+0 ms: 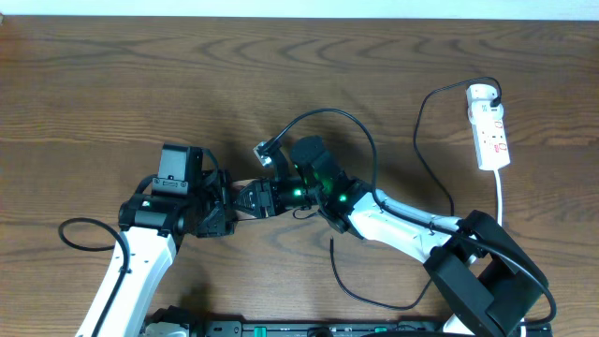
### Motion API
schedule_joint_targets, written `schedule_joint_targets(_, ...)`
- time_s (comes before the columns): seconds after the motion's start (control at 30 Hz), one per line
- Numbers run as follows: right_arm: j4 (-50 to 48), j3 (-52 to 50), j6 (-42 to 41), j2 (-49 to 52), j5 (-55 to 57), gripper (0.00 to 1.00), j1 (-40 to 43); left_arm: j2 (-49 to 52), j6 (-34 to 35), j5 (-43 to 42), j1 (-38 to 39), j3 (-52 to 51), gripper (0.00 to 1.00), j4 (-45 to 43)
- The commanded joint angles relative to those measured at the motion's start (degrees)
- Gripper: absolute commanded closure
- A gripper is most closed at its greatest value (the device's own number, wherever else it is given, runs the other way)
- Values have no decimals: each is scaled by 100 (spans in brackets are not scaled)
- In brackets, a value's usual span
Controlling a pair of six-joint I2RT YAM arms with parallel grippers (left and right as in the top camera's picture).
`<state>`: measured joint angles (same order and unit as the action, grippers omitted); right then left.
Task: Plug charger to phone and switch on socket
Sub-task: 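Grasp the phone's top edge with the right gripper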
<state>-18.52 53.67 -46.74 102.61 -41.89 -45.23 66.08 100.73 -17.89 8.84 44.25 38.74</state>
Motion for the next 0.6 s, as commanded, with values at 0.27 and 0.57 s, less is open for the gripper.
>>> schedule_joint_targets(0.27, -11, 66, 7, 28, 127, 59, -131, -55, 72, -9, 13, 151, 93, -22)
schedule_joint_targets(0.57, -7, 63, 7, 28, 129, 69, -131, -55, 72, -9, 13, 151, 93, -22)
